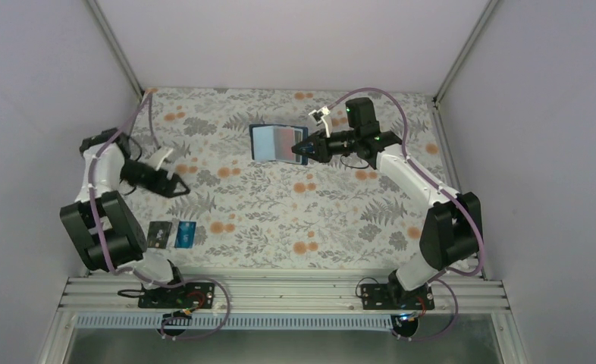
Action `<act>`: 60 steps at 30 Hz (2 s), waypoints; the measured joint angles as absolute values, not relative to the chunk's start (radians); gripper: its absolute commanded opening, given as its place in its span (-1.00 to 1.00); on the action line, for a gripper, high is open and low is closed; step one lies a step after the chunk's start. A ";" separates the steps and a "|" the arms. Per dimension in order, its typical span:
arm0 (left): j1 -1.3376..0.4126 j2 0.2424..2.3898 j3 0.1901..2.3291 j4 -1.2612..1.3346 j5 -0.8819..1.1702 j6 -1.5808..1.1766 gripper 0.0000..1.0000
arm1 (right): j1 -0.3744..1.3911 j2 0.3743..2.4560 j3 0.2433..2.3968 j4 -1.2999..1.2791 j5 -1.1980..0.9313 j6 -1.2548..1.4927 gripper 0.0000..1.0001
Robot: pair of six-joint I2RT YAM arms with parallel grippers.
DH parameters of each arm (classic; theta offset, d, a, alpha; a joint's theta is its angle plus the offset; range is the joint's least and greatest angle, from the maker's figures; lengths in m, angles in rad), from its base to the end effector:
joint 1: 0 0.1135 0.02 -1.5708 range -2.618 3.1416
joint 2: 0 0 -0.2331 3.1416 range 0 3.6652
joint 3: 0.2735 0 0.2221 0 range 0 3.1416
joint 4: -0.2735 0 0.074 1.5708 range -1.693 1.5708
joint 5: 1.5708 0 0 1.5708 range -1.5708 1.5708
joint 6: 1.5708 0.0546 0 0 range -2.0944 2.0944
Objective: Take the credit cards out of the card holder
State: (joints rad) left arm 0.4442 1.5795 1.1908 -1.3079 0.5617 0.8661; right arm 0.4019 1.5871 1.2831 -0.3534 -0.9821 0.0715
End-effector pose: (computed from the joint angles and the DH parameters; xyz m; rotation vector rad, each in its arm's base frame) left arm 0.2180 0.0715 0.2018 0.5368 2.7496 -0.7482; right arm 0.2844 0.1702 0.2761 -0.8995 2.0028 1.3485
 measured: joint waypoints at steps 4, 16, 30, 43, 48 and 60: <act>0.298 1.520 1.319 -1.317 0.707 0.826 1.00 | 0.413 1.587 1.283 -0.337 -0.989 0.100 -0.91; -0.091 1.397 1.388 -0.902 1.024 0.464 1.00 | 0.501 1.586 1.283 -0.246 -0.945 0.236 -0.91; -0.107 1.403 1.237 -0.710 0.960 0.337 1.00 | 0.546 1.576 1.283 -0.234 -0.997 0.238 -0.92; -0.109 1.394 1.224 -0.751 1.126 0.422 -0.93 | 0.547 1.564 1.311 -0.234 -1.067 0.189 -0.91; -0.116 1.373 1.219 -0.758 1.161 0.437 -0.95 | 0.547 1.563 1.311 -0.220 -1.045 0.195 -0.81; -0.120 1.377 1.219 -0.757 1.168 0.430 -0.95 | 0.581 1.560 1.298 -0.171 -0.915 0.251 -0.74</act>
